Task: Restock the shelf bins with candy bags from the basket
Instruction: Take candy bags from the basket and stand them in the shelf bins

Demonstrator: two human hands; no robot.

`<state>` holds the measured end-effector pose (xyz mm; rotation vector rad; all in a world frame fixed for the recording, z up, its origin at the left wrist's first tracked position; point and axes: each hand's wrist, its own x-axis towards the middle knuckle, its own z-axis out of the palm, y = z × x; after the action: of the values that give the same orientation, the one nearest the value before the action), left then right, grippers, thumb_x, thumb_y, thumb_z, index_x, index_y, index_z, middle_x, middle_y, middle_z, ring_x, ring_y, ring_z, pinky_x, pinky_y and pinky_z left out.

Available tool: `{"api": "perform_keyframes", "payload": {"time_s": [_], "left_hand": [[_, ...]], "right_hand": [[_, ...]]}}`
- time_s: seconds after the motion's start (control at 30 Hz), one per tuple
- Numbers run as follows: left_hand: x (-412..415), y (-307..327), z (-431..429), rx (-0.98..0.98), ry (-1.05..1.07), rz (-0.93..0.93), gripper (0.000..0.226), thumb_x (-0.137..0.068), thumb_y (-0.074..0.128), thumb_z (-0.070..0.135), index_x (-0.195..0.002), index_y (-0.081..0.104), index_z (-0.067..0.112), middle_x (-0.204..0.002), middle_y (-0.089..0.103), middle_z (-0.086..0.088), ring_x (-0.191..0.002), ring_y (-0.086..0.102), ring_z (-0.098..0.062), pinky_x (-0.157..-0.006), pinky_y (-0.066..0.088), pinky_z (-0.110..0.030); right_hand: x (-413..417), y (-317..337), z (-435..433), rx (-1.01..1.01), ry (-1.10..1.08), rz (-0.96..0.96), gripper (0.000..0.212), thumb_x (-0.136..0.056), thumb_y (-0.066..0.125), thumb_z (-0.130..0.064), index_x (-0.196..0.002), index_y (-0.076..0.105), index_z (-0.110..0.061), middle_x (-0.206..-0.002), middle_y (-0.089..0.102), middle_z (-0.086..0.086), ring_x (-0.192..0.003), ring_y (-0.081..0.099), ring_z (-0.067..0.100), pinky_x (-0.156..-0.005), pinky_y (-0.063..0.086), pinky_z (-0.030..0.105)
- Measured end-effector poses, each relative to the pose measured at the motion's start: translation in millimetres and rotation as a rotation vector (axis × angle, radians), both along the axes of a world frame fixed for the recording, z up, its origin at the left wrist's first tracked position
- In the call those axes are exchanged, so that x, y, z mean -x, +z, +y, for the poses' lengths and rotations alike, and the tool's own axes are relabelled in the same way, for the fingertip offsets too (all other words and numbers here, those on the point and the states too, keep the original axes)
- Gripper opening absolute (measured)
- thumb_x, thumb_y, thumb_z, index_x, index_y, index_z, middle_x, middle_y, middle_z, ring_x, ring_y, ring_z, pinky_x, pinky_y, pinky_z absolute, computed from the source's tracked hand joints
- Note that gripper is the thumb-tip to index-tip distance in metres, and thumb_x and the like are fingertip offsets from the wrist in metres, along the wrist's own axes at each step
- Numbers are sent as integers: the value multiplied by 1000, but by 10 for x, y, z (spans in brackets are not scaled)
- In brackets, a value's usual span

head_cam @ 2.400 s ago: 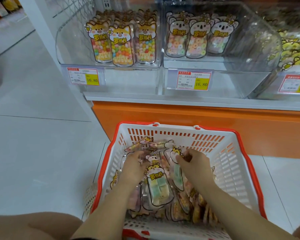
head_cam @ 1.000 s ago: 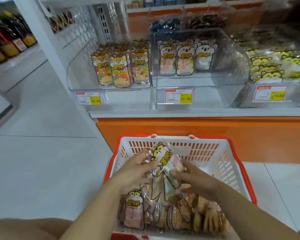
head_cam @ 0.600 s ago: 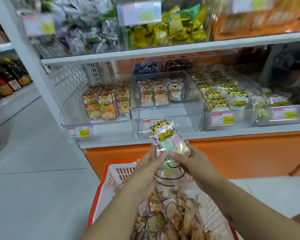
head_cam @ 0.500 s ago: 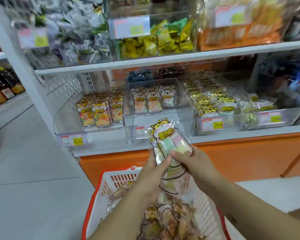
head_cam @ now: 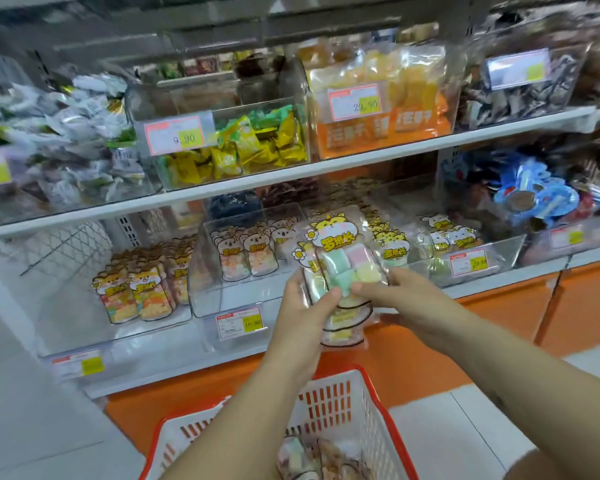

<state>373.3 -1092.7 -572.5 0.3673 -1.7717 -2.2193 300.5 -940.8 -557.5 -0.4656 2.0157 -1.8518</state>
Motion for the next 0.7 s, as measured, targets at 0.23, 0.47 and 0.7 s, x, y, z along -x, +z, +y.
{"api": "perform_keyframes", "payload": {"time_s": [0.23, 0.47, 0.7], "left_hand": [[791, 312, 434, 305, -14, 73, 71, -93, 65, 45, -152, 26, 35, -151, 37, 15, -133, 43, -10, -110, 36, -33], [1577, 480, 611, 607, -154, -2, 61, -103, 52, 34, -155, 21, 23, -153, 39, 4, -133, 42, -13, -98, 31, -24], [2028, 323, 281, 930, -158, -74, 57, -89, 74, 35, -133, 44, 15, -125, 61, 3, -108, 59, -12, -86, 45, -28]], "right_hand": [[622, 205, 344, 83, -126, -47, 35, -88, 71, -42, -109, 69, -14, -103, 76, 2, -97, 69, 20, -98, 53, 43], [1182, 150, 653, 155, -247, 143, 16, -89, 72, -14, -104, 70, -21, -90, 76, -7, -81, 72, 9, -64, 50, 20], [1493, 54, 628, -162, -304, 416, 29, -83, 78, -13, -103, 60, -23, -94, 67, -11, -82, 62, -1, -75, 48, 10]]}}
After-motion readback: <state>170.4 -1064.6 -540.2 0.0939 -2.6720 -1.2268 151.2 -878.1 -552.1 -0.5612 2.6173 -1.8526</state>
